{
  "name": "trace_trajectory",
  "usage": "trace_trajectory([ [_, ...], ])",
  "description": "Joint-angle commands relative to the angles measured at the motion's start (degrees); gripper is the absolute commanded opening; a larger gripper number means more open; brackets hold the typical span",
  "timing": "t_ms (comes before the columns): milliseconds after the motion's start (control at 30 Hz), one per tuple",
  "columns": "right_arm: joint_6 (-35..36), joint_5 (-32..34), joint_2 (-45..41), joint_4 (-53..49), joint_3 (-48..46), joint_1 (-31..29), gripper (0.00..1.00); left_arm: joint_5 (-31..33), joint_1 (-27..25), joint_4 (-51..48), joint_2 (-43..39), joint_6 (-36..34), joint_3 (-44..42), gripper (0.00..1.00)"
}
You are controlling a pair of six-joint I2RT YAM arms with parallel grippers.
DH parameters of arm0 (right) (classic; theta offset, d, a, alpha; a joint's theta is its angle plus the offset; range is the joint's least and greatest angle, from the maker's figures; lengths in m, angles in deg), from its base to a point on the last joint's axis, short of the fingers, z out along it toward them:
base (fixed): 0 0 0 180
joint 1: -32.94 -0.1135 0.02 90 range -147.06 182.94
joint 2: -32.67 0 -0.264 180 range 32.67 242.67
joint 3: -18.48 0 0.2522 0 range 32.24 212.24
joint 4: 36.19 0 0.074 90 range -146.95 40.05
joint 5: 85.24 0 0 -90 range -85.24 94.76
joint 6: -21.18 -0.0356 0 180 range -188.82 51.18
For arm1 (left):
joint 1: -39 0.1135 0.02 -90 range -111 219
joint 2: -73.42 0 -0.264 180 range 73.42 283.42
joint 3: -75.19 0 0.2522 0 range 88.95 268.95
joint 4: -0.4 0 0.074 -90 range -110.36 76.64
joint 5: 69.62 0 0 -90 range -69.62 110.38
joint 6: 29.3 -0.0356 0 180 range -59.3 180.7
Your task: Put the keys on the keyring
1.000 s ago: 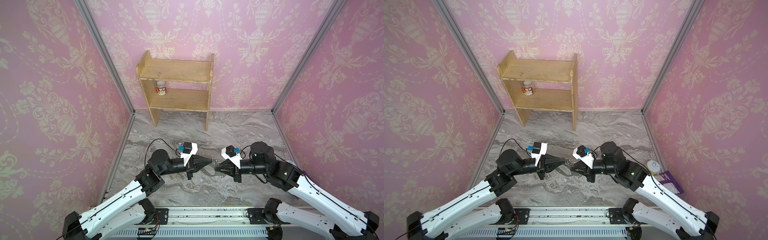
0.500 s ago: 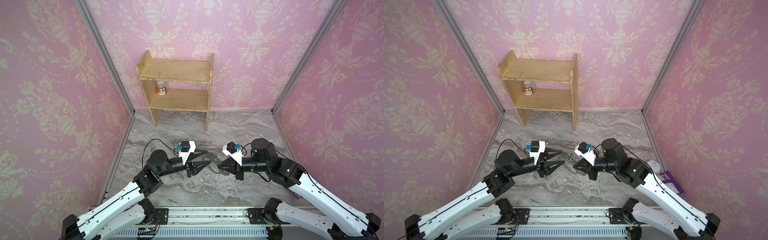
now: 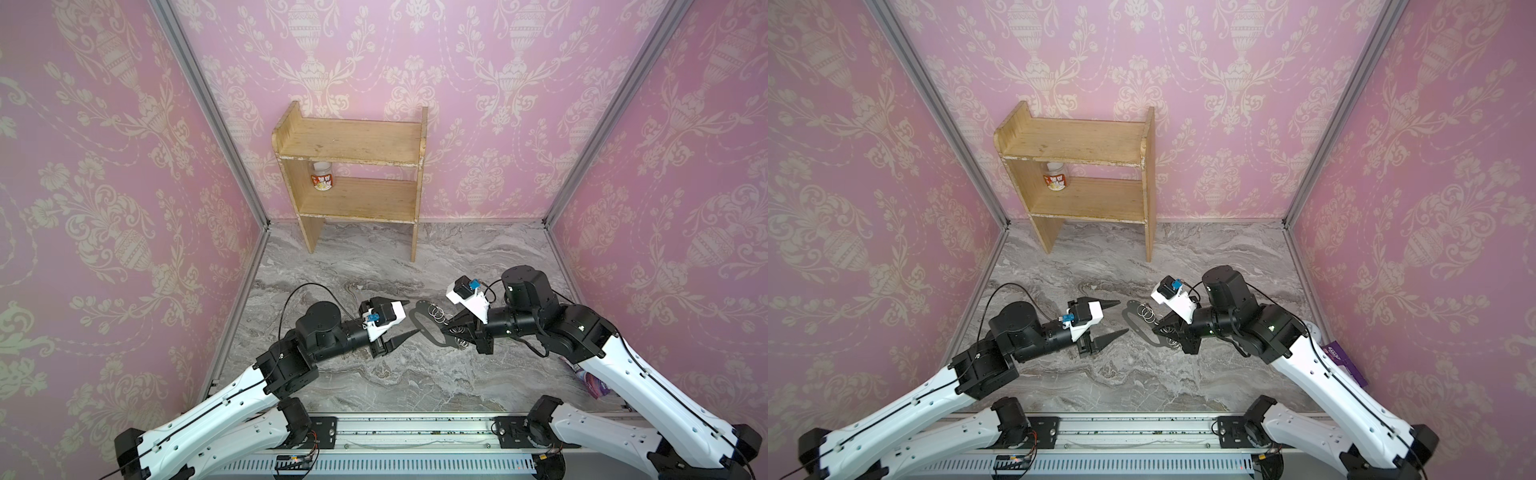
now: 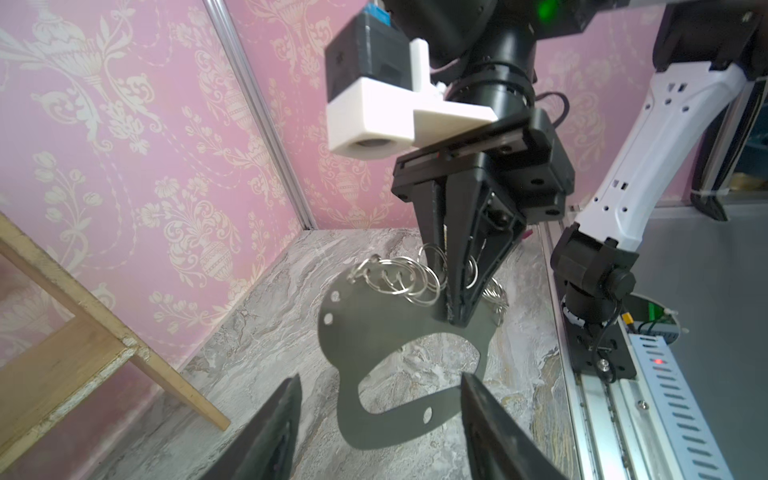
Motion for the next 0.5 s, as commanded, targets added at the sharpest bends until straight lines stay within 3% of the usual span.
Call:
trace_trajectory([
  [0,1.3,-3.0,1.3,-3.2,2.0,0.4,0.0,9.2,-4.0,-3.3,1.4,-14.2,0.5,0.61],
  [233,1.6,-3.9,3.7,-5.0,4.6,0.7,0.0,14.4,-8.6,4.3,3.3,-20.3,-0.5,0.5],
  [467,2.2,-4.5,4.4,-6.1,4.6,1.6,0.0,16.8,-9.1,7.4,2.1,-21.8,-1.5,0.44],
])
